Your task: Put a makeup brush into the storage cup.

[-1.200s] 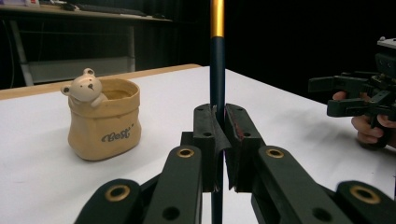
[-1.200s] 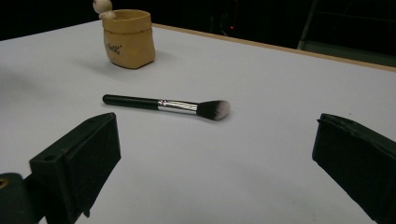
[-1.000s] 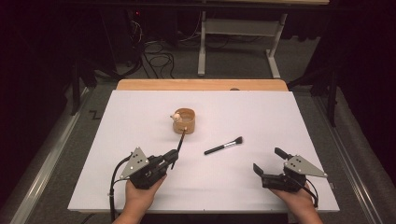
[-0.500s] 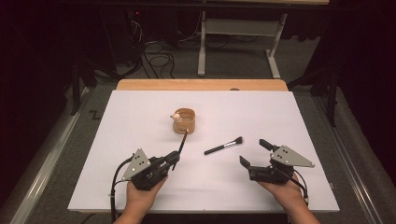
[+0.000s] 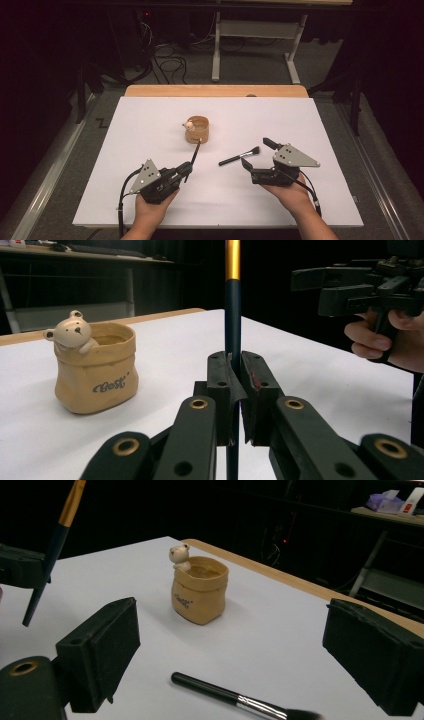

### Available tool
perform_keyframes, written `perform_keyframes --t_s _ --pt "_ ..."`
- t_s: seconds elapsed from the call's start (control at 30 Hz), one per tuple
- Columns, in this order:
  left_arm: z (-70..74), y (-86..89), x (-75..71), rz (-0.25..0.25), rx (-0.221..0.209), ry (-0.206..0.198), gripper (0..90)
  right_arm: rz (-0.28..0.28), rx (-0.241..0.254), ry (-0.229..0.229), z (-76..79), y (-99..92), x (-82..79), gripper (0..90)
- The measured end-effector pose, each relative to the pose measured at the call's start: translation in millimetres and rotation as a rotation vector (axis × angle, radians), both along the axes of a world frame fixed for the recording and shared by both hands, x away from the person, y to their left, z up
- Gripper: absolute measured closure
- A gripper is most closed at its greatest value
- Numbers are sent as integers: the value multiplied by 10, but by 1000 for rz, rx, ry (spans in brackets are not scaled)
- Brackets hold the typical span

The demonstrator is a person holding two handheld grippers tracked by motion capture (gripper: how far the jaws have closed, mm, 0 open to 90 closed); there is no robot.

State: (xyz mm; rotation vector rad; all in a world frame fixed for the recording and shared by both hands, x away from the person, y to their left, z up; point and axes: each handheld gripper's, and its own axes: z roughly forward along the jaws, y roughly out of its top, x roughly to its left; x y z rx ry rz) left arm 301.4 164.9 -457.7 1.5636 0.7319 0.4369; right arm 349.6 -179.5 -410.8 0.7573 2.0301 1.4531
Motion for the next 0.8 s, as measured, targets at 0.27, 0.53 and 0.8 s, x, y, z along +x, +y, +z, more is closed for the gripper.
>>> perform_keyframes --t_s 0.27,0.53,0.8 --pt "5 21 2 3 -14 0 839 25 12 4 5 186 41 89" --pt "-6 9 -2 1 -14 4 840 44 29 1 28 307 68 104" --pt "-12 -21 -27 -15 -23 -2 839 68 51 30 -37 375 43 107"
